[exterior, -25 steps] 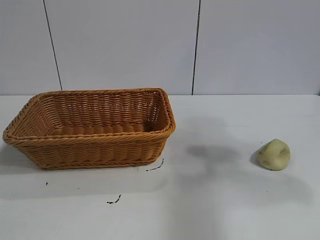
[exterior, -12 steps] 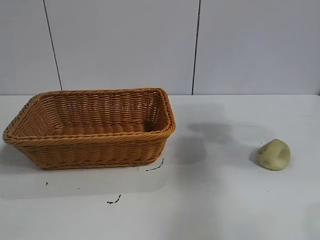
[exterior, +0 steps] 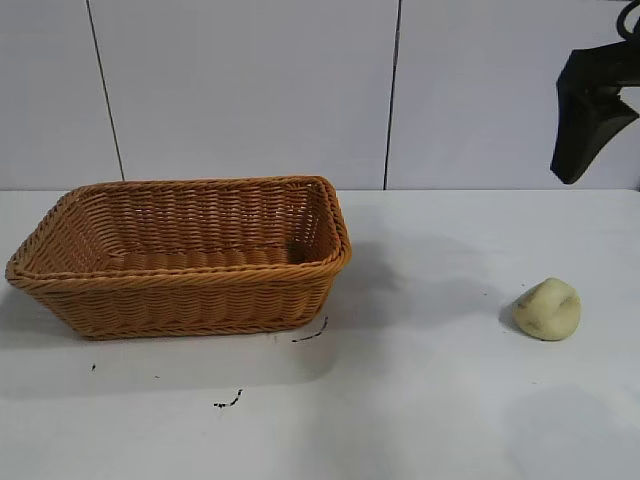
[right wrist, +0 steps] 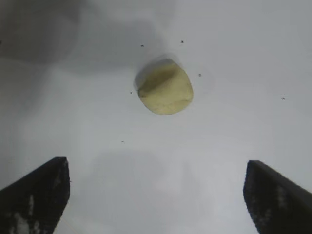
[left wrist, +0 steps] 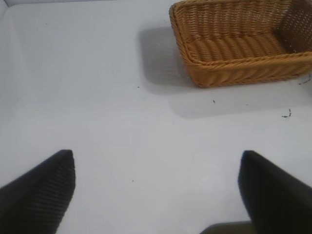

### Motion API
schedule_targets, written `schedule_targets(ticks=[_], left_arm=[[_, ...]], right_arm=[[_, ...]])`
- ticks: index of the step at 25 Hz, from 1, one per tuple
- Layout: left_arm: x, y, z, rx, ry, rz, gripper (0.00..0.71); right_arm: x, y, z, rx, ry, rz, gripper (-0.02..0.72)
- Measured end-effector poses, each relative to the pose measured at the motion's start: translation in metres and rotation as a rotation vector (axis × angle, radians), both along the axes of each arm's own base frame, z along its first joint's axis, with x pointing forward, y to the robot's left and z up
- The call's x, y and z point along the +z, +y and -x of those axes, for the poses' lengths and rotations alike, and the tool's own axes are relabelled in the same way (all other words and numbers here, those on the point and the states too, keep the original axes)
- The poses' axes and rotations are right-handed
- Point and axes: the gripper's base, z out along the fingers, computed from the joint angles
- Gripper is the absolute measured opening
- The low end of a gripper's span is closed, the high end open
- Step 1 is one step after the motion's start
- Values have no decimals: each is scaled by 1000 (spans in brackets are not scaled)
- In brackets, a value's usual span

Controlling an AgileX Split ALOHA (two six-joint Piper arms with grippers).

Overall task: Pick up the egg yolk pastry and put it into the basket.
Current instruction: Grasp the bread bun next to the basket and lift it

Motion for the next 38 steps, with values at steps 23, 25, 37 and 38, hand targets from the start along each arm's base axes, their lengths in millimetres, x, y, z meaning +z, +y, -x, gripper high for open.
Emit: schedule_targets(ticks=[23, 25, 37, 38], left_arm=[[0, 0, 0, 0, 0, 0, 693], [0, 0, 0, 0, 0, 0, 693], [0, 0, 0, 0, 0, 0, 693], [0, 0, 0, 0, 0, 0, 693]], right_arm=[[-112, 3, -43, -97, 45, 4, 696], [-120, 3, -43, -98, 68, 8, 696], [-122, 2, -37, -103, 138, 20, 349], [-122, 2, -37, -102, 139, 21, 258]])
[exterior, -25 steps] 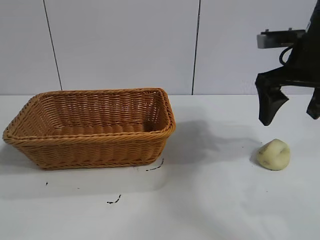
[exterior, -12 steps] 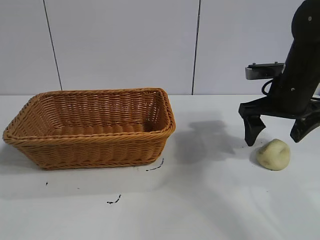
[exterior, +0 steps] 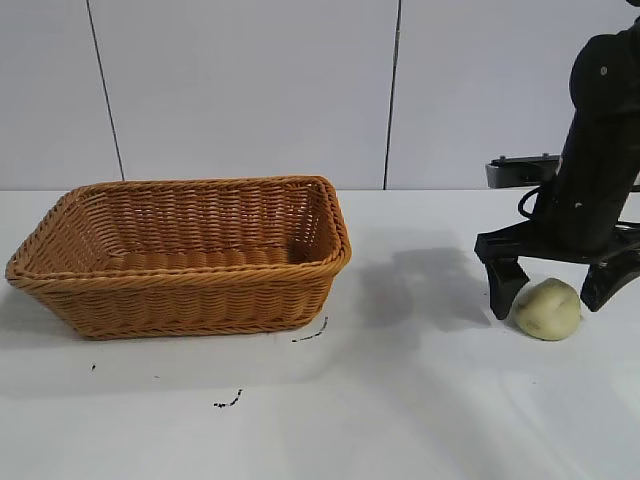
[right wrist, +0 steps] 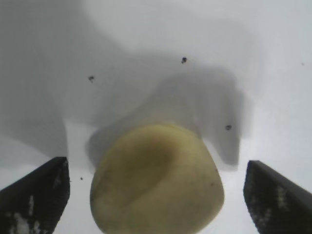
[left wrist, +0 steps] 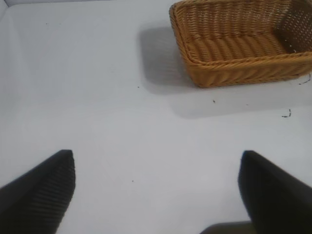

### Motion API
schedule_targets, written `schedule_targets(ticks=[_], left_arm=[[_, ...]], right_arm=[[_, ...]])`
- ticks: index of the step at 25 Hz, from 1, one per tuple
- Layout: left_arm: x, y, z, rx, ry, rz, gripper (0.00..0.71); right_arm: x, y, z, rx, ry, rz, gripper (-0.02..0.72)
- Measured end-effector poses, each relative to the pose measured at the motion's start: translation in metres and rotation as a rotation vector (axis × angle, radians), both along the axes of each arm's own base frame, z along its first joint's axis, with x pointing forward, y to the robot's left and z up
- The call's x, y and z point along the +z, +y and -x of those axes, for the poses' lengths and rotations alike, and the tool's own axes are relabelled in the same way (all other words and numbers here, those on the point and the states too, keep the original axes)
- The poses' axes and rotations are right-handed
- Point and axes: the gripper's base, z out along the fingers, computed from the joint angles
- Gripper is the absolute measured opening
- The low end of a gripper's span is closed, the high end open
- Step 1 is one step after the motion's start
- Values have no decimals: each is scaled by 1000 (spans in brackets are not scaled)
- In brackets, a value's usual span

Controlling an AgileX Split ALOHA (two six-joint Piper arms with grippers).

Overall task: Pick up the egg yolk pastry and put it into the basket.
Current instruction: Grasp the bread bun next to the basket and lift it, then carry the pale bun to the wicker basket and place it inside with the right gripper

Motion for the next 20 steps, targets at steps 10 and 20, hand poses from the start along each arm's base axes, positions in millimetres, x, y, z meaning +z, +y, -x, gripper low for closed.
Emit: schedule_targets(ticks=[10, 20], left_arm=[[0, 0, 0, 0, 0, 0, 693], [0, 0, 0, 0, 0, 0, 693]], right_arm=[[29, 1, -12, -6, 70, 12, 43], [138, 36, -52, 68, -80, -38, 36]])
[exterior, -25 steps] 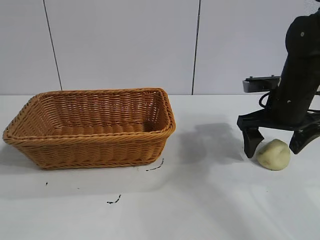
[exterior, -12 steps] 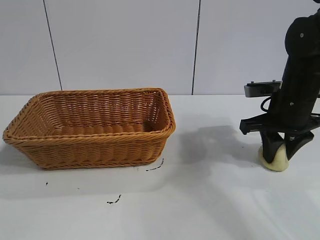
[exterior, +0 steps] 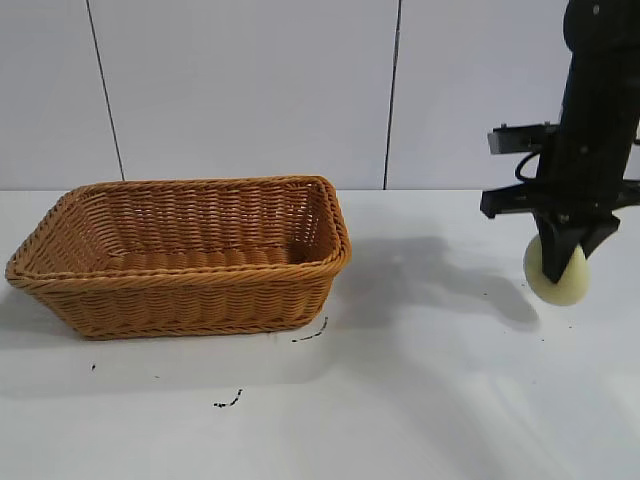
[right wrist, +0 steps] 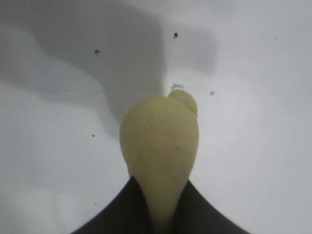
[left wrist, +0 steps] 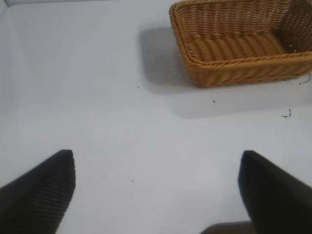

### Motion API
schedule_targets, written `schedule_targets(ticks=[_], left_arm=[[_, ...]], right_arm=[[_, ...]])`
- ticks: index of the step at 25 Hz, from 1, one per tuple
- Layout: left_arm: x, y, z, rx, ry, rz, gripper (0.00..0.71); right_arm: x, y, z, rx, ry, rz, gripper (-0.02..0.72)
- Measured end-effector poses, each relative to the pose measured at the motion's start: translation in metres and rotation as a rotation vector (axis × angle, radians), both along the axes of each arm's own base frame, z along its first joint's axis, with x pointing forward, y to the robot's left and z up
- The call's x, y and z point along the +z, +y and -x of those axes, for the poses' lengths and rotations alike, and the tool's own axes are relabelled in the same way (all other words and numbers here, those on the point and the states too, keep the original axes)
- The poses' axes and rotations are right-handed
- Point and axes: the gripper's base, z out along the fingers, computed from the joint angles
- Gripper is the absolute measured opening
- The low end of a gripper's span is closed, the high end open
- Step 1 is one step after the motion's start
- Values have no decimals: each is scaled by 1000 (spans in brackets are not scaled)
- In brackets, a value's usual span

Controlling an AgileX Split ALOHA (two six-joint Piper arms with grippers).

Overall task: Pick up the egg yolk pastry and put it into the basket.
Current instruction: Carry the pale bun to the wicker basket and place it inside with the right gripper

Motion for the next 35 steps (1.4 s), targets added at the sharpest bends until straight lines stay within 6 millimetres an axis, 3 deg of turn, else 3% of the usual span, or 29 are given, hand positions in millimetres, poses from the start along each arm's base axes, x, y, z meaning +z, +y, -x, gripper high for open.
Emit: schedule_targets(ticks=[3, 8, 15, 20, 26, 35], left_arm=[[0, 0, 0, 0, 0, 0, 693], [0, 0, 0, 0, 0, 0, 693], [0, 0, 0, 0, 0, 0, 693], [0, 0, 0, 0, 0, 0, 693], [0, 0, 0, 0, 0, 0, 693], [0, 0, 0, 0, 0, 0, 693]], right_arm=[[32, 21, -5, 47, -112, -14, 35], [67, 57, -2, 122, -238, -4, 34], [72, 106, 10, 225, -291, -26, 34], [58, 161, 23, 342, -321, -63, 34], [26, 221, 34, 456, -363, -114, 34], [-50, 253, 22, 438, -306, -192, 34]])
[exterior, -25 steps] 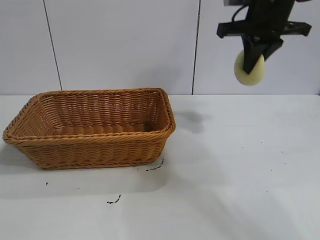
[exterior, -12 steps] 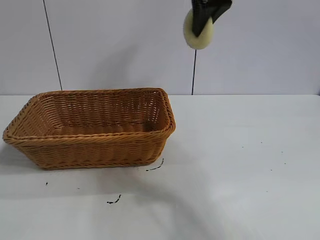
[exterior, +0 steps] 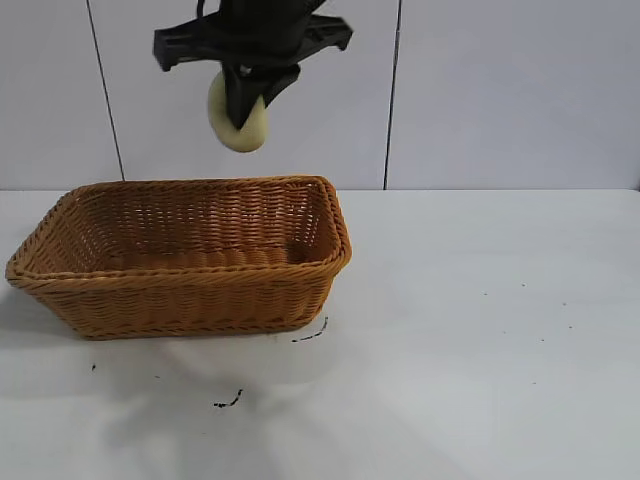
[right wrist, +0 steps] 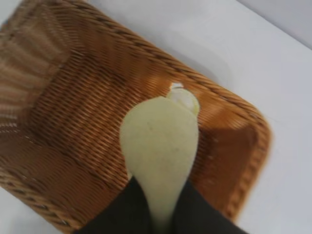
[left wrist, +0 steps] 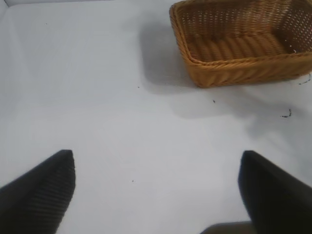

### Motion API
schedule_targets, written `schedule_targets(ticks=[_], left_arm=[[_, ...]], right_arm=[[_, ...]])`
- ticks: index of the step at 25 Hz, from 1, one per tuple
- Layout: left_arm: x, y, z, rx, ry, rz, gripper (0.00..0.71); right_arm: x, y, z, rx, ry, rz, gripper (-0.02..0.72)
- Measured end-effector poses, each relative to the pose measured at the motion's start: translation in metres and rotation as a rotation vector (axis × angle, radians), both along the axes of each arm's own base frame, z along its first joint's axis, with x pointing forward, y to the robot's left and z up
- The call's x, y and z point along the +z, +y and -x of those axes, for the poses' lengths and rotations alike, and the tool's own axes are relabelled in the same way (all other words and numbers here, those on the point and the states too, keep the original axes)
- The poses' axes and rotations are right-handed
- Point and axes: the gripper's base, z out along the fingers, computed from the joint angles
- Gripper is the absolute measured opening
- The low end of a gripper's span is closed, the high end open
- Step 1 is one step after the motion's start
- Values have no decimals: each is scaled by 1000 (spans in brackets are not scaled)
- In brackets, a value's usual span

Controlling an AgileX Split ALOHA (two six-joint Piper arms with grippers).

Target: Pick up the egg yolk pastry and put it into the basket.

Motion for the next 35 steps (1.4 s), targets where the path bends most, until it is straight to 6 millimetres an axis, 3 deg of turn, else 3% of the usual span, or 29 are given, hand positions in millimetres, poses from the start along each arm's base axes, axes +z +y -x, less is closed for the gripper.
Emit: schedule_targets(ticks=[4, 8, 10, 13, 16, 18, 22, 26, 30, 35], left_arm=[[0, 0, 0, 0, 0, 0, 693], [0, 0, 0, 0, 0, 0, 693], [0, 0, 0, 0, 0, 0, 693], [0, 0, 0, 0, 0, 0, 693], [0, 0, 0, 0, 0, 0, 693], [0, 0, 0, 0, 0, 0, 693], [0, 0, 0, 0, 0, 0, 693], [0, 0, 0, 0, 0, 0, 693], [0, 0, 0, 0, 0, 0, 693], [0, 0, 0, 0, 0, 0, 693]], right_arm=[[-29, 5, -4, -5, 33, 2, 34], [-35, 6, -4, 3, 40, 7, 90], [-35, 6, -4, 14, 36, 13, 204], [-36, 5, -2, 20, 55, 31, 517], [-33, 3, 0, 22, 73, 46, 654], [-23, 1, 2, 24, 62, 47, 678], [16, -3, 6, 21, 11, 13, 689], [49, -19, 10, -2, -8, 24, 689], [65, -48, 1, -54, -3, 57, 692], [71, -108, -28, -187, 11, 94, 695]])
